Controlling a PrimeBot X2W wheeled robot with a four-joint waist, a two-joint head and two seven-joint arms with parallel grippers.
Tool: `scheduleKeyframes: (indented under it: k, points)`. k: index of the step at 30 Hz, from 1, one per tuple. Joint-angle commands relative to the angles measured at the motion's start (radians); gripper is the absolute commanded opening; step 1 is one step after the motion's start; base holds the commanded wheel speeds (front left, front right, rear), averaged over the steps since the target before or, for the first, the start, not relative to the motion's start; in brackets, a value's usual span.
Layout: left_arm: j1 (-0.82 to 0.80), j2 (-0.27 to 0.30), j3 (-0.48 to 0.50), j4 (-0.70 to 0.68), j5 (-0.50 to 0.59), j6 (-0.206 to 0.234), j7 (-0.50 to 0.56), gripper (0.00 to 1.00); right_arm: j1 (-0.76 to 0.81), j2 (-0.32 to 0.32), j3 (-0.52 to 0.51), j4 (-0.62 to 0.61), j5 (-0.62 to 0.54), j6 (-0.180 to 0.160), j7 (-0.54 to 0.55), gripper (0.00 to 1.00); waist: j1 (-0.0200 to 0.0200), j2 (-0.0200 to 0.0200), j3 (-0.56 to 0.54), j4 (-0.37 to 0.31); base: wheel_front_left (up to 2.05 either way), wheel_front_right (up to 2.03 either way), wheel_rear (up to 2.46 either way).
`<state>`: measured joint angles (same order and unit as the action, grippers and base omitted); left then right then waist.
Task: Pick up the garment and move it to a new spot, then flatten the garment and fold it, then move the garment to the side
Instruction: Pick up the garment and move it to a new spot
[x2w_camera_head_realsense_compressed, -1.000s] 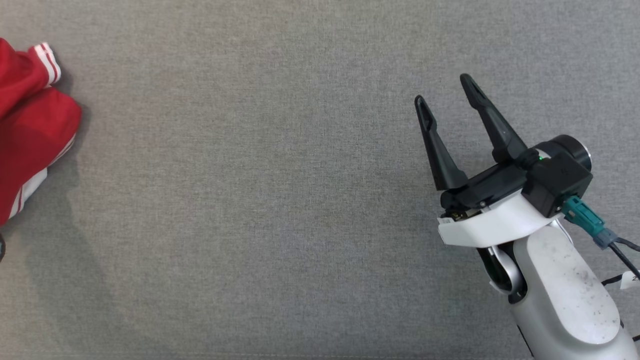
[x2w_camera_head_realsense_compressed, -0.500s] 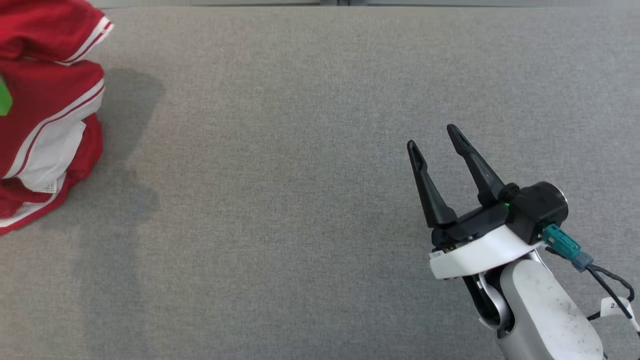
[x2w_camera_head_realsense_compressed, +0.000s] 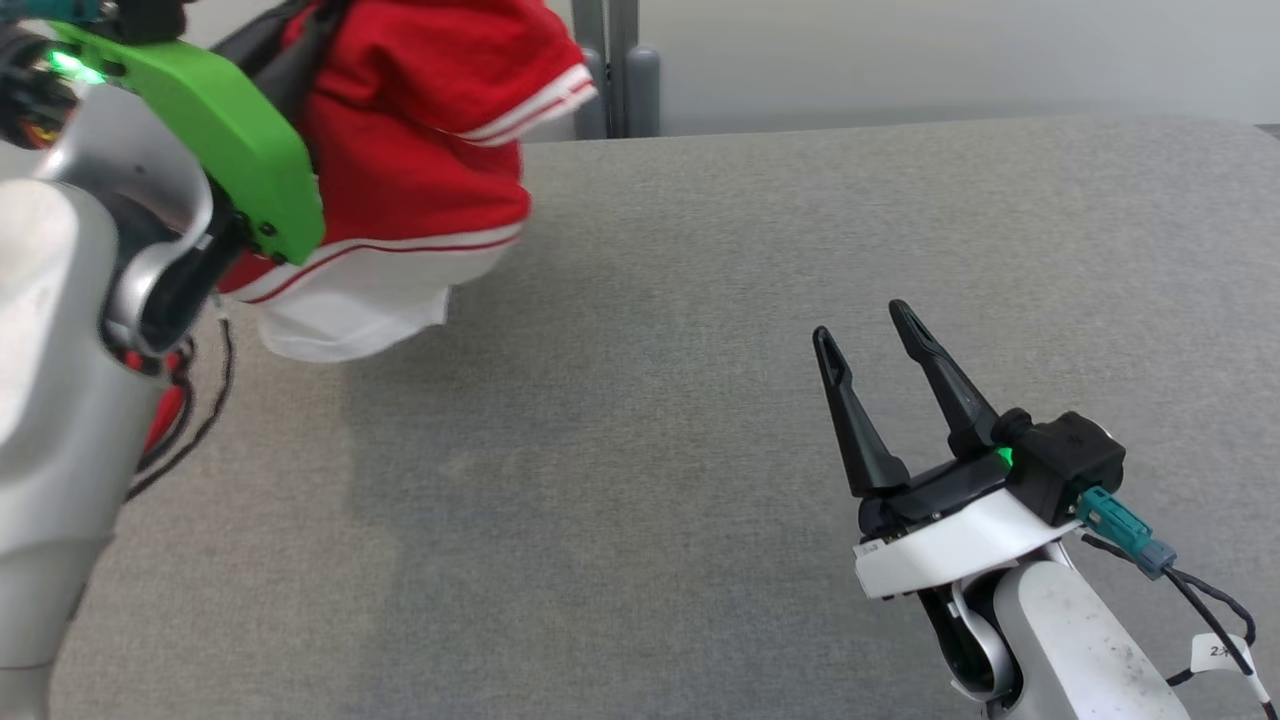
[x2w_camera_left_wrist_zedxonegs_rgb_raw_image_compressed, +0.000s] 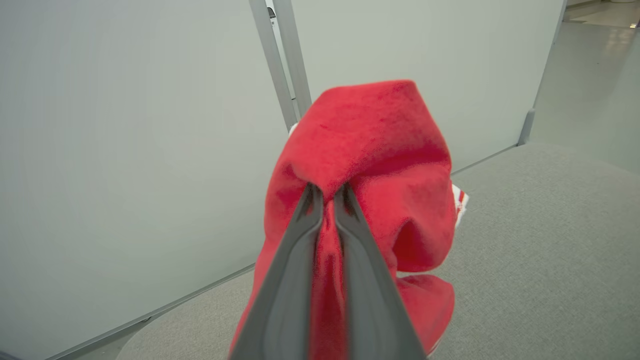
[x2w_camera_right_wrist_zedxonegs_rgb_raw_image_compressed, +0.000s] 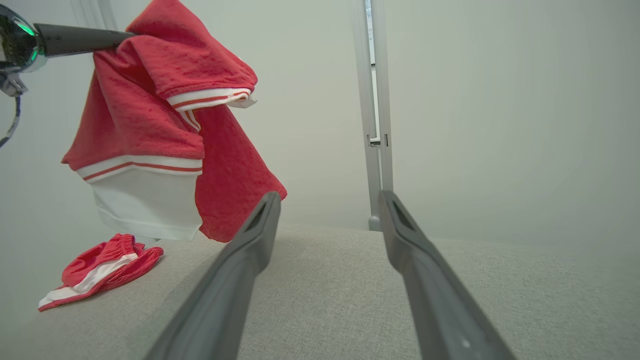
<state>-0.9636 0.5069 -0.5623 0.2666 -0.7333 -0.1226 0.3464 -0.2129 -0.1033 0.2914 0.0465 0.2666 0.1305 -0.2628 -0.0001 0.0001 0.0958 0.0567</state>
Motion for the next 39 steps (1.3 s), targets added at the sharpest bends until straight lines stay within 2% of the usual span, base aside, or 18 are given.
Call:
scheduleKeyframes:
  k: [1,6,10,16,22,23,24,27,32,35,38,39]
  points:
    - [0.028,-0.019,-0.007,-0.032,-0.006,0.011,-0.010,0.00,0.014,-0.001,-0.004,-0.004,0.005,0.000,-0.003,1.00,0.0001,-0.0001,-0.033,-0.078,0.00,0.00,0.00]
    - [0.116,-0.100,-0.050,-0.133,-0.008,0.039,-0.064,0.00,0.023,-0.002,-0.021,-0.009,0.009,0.000,-0.003,1.00,0.0001,-0.0001,-0.017,-0.142,0.00,0.00,0.00]
    - [0.188,-0.156,-0.084,-0.122,0.020,0.062,-0.143,0.00,0.021,-0.003,-0.032,-0.010,0.012,0.000,-0.003,1.00,0.0001,-0.0001,0.004,-0.183,0.00,0.00,0.00]
    - [0.278,-0.245,-0.133,0.080,0.070,0.077,-0.318,0.00,0.011,-0.001,-0.039,-0.004,0.028,0.000,-0.003,1.00,0.0001,-0.0001,0.036,-0.206,0.00,0.00,0.00]
    - [0.277,-0.350,-0.202,0.421,0.141,0.044,-0.513,0.00,-0.022,-0.005,-0.015,0.011,0.048,0.000,-0.003,1.00,0.0001,-0.0001,0.045,-0.203,0.00,0.00,0.00]
    - [0.270,-0.371,-0.208,0.479,0.140,0.037,-0.533,0.65,-0.025,-0.008,-0.007,0.016,0.047,0.000,-0.003,1.00,0.0001,-0.0001,0.043,-0.198,0.00,0.00,0.00]
    - [0.263,-0.383,-0.211,0.522,0.136,0.032,-0.544,1.00,-0.026,-0.012,-0.003,0.021,0.046,0.000,-0.003,1.00,0.0001,-0.0001,0.041,-0.193,0.00,0.00,0.00]
    - [0.230,-0.413,-0.212,0.623,0.129,0.016,-0.586,1.00,-0.025,-0.018,0.001,0.033,0.046,0.000,-0.003,1.00,0.0001,-0.0001,0.033,-0.175,0.00,0.00,0.00]
    - [0.198,-0.418,-0.192,0.627,0.145,0.005,-0.612,1.00,0.008,-0.024,-0.013,0.032,0.043,0.000,-0.003,1.00,0.0001,-0.0001,0.005,-0.139,0.00,0.00,0.00]
    - [0.231,-0.379,-0.129,0.521,0.162,0.012,-0.611,1.00,0.027,-0.029,-0.027,0.028,0.044,0.000,-0.003,1.00,0.0001,-0.0001,-0.017,-0.117,0.00,0.00,0.00]
    - [0.321,-0.331,-0.051,0.393,0.173,0.044,-0.610,1.00,0.051,-0.034,-0.038,0.029,0.048,0.000,-0.003,1.00,0.0001,-0.0001,-0.043,-0.101,0.00,0.00,0.00]
    - [0.357,-0.307,-0.011,0.334,0.184,0.067,-0.611,1.00,0.062,-0.037,-0.051,0.031,0.043,0.000,-0.003,1.00,0.0001,-0.0001,-0.054,-0.098,0.00,0.00,0.00]
